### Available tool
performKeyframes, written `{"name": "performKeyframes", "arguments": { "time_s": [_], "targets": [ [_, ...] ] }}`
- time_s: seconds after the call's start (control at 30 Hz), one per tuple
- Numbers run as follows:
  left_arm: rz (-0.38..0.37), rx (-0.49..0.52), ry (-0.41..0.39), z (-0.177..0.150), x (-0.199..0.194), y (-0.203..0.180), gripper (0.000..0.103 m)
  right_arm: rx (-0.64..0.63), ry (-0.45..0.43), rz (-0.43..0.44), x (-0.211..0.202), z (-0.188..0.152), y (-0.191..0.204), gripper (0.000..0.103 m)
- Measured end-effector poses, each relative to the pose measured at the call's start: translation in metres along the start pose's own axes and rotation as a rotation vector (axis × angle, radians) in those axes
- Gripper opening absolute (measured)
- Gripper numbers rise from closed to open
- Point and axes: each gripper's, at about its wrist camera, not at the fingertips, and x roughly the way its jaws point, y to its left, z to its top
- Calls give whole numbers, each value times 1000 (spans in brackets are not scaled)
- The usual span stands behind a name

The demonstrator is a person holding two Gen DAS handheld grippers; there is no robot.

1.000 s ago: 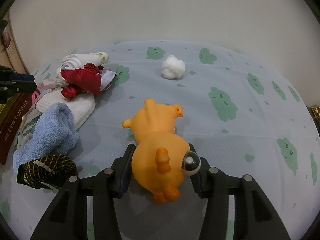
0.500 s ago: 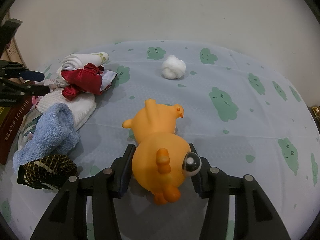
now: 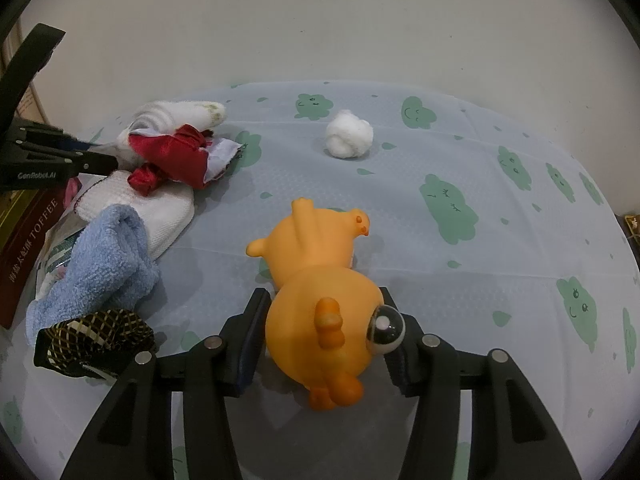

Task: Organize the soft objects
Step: 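Grasp the white packet with pink ribbon with the left tool while the right tool holds the orange toy, then carry the white packet into the gold tin and open the left tool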

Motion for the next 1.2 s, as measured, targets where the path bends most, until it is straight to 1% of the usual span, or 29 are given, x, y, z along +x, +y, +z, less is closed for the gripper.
{"name": "performKeyframes", "arguments": {
  "time_s": [0.07,0.1,0.2,0.23,0.4,0.67,0.83,1.0,1.1,1.2],
  "targets": [
    [-5,-37,-5,-1,-2,3,4,-1,0,-1,0,0,0,51],
    [-19,-61,-5,-1,-4,6,2,0,0,-1,0,0,0,51],
    [-65,-120,-21,-2,-13,14,1,-1,0,-1,0,0,0,51],
    [-83,-131,-16,-2,-16,17,1,-1,0,-1,0,0,0,52],
    [-116,-163,-53,-4,-39,24,1,-7,2,-2,0,0,1,53],
    [-101,-163,-88,-10,-66,25,1,-7,2,-2,0,0,1,54],
    [-74,-175,-97,-16,-80,31,1,-7,2,-2,1,0,1,54],
    [-39,-216,-102,-28,-96,51,1,-8,2,-2,1,0,2,54],
    [10,-240,-93,-39,-103,67,1,-8,2,-2,1,0,2,54],
    [43,-277,-80,-55,-110,86,1,-8,2,-3,1,0,2,54]
  ]
}}
